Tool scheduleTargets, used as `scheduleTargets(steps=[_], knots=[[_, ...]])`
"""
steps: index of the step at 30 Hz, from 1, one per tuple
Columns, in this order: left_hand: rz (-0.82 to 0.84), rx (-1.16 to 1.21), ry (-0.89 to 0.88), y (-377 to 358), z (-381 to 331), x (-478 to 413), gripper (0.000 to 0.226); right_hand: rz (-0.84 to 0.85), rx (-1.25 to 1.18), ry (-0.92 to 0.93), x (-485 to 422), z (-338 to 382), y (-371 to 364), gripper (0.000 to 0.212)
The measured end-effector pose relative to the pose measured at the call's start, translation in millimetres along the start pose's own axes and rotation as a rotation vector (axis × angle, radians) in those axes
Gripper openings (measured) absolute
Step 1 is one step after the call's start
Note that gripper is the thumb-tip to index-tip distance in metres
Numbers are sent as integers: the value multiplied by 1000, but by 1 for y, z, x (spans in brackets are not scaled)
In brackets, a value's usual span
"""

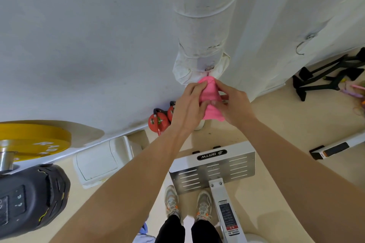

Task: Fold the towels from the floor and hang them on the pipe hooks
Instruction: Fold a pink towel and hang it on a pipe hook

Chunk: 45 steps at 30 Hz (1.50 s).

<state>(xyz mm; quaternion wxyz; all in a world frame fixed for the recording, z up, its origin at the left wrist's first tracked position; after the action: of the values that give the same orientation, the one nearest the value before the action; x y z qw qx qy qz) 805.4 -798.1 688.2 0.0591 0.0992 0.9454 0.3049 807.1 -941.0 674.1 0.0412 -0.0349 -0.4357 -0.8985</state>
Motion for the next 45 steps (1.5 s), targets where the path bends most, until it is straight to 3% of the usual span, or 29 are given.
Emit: scheduleTargets(steps=[8,11,14,18,24,27,31,35,38,45], knots=[[-156,-42,-29,-2,7,-8,35,-156,16,-43,-7,-5,-7,53],[-176,-144,-73,1,2,-6,34,-156,206,-56,-6,-3,-6,44],[-165,-235,-180,4,-2,0,44,-94,355,-30,-5,-2,-6,54],[-56,-214,-141,-4,10,7,61,-60,305,4,-9,-2,-7,59],[-187,-187,-195,-10,15,-3,54,-183,210,-11,-13,-3,-15,40],[-165,-193,-168,-11,16,-4,53,-172,217,-19,-12,-3,-16,41],[-77,-78,-6,-3,9,2,54,-71,188,-58,-8,-9,-12,62],[-127,-54,37,16,-1,6,36,-34,107,-41,-3,-6,2,76],[-156,-116,53,20,-1,-1,34,-56,91,-14,-5,0,11,67],[-203,0,136,6,11,-16,25,-144,74,-49,-19,1,9,48]])
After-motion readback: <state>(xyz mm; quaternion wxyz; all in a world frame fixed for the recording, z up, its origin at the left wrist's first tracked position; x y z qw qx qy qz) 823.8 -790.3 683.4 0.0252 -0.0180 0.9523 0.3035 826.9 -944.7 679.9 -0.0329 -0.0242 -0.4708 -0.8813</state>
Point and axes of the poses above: each hand's wrist, its own x-axis away from the middle knuckle, its own y-axis out of the back of the hand, z = x × y, the point moved 8 cm from there along -x, towards the middle knuckle, and after that the axes turned 12 degrees about x, right-handed, at the moved point
